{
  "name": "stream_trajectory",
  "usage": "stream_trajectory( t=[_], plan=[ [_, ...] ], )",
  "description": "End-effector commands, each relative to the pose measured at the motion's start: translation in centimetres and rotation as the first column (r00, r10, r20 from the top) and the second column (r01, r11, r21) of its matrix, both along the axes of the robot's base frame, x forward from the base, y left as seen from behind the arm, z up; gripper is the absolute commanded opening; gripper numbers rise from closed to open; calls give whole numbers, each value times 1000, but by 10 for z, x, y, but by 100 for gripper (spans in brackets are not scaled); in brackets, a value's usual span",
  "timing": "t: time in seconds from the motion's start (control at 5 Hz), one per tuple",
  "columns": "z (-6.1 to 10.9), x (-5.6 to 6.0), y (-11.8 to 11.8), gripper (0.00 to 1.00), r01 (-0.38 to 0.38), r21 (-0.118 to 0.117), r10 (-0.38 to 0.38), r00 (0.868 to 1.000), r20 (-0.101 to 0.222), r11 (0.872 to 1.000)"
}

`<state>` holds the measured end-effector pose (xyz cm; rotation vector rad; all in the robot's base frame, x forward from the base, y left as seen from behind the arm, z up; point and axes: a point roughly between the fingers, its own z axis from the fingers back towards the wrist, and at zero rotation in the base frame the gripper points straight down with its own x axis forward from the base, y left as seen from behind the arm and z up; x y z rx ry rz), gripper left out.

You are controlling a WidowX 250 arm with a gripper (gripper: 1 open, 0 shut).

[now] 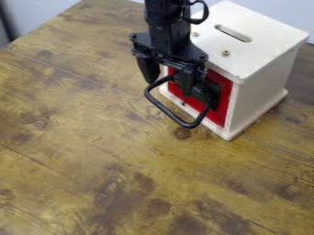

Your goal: Close the drawer

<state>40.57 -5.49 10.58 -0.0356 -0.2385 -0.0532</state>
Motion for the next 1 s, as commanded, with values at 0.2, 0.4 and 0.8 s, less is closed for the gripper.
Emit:
stream_trajectory(
  t=[0.2,0.4,0.8],
  plan=[
    [50,-1,21,100,-13,37,16,995,-100,999],
    [52,-7,24,100,13,35,-11,998,-54,999],
    [63,-34,50,100,41,34,-39,998,-42,999]
  ],
)
